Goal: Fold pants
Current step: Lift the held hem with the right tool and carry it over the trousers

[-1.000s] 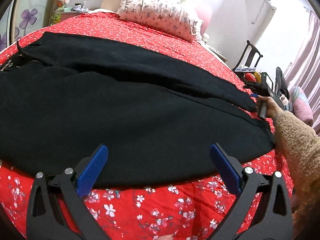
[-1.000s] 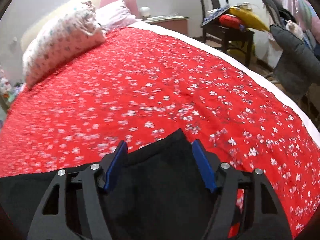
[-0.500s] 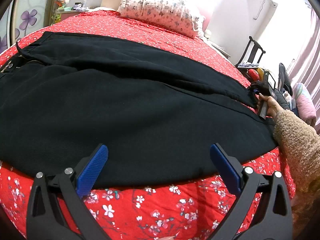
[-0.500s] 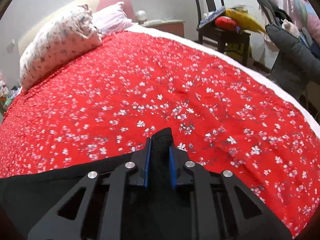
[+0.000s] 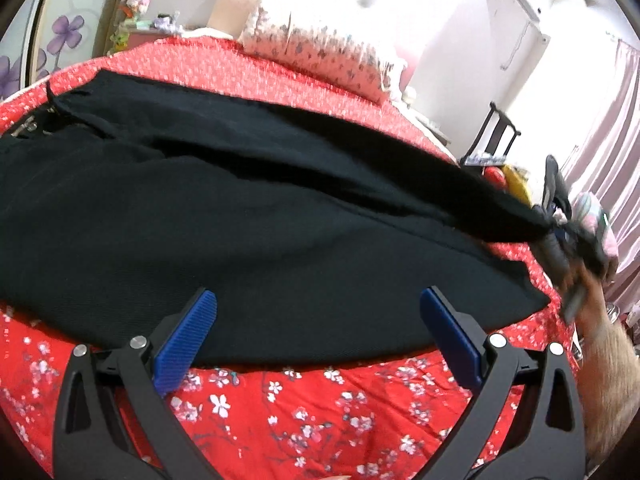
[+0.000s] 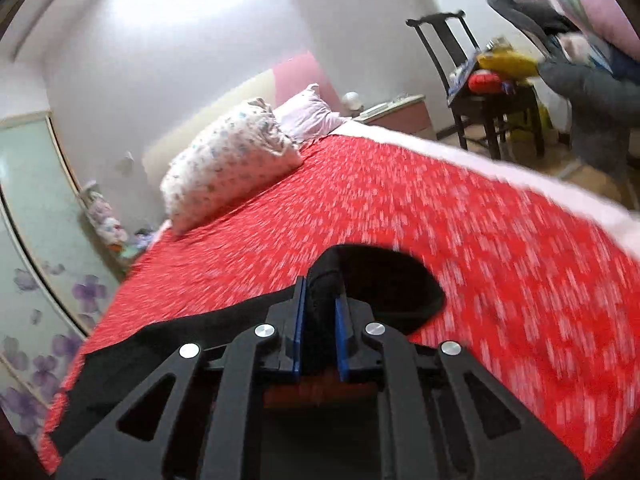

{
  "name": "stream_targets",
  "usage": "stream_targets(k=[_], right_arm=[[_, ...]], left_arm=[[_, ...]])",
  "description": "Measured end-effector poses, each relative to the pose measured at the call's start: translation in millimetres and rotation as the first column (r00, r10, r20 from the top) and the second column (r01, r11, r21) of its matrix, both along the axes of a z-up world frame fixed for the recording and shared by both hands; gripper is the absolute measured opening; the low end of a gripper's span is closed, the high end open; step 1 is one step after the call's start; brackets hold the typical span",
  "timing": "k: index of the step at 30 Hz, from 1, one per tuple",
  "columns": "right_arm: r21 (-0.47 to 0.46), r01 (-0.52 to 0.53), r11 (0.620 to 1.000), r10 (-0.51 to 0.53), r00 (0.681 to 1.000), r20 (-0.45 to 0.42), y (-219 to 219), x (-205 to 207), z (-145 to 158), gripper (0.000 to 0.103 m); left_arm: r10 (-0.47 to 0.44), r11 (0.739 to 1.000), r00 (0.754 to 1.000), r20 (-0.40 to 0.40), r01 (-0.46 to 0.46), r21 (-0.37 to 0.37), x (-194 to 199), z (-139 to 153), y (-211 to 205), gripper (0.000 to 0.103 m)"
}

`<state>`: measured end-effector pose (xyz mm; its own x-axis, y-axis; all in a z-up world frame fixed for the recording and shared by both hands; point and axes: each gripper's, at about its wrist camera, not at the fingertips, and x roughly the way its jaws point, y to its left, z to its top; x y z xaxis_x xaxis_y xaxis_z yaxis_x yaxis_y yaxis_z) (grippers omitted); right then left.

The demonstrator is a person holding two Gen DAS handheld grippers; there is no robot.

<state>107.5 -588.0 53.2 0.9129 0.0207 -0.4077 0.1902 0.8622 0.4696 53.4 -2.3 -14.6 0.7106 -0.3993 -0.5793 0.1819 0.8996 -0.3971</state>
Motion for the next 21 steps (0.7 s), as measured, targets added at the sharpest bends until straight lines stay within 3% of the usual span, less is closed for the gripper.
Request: stream_targets(k=[2,6,8,9,12,14,17,21], right_arm=[[0.021,0.009,1.0,-0.009,0.999,-0.036,7.8,-29.8,-14.0,0.012],[-0.033,0.005,0.999,-0.014,0.964,-0.266,30.1,-56.4,-49.9,0.013],[0.017,0.019,1.0,-0.012,0.94,-0.34,33.8,-63.7,-55.5,0.017],[0.067,0.048,0.997,-0.021,0.933,-0.36,33.0,-68.4,-53.8,0.029],[0.218,0.121,0.968,-0.045,0.946,-0.322,31.2,-86.0,-39.0,0.044],[0.356,0.111,0.928,-0.013,0.964,-0.266,29.9,-92.2,-35.7,0.045],[0.553,0.082,0.829,0.06,0.97,-0.235,41.1,-83.1,-44.3,0.045],[0.622,0.124,0.773,0.082,0.953,-0.292,57.4,-55.7,-61.8,0.045]], left_arm=[[0.013,1.0,0.999,0.041,-0.013,0.008,-6.3,7.5,0.2,0.101],[0.027,0.998,0.991,0.131,-0.033,0.049,-19.9,21.2,-0.8,0.101],[0.03,0.997,0.99,0.139,-0.039,0.063,-21.8,23.5,-2.0,0.101],[0.034,0.997,0.991,0.132,-0.043,0.065,-21.2,23.1,-1.5,0.101],[0.051,0.996,0.993,0.103,-0.059,0.073,-18.0,22.0,-0.8,0.101],[0.056,0.996,0.995,0.081,-0.062,0.067,-15.0,20.3,-0.1,0.101],[0.053,0.998,0.998,0.047,-0.055,0.041,-12.6,15.6,4.5,0.101],[0.082,0.995,0.996,0.025,-0.083,0.046,-12.3,9.7,6.2,0.101]])
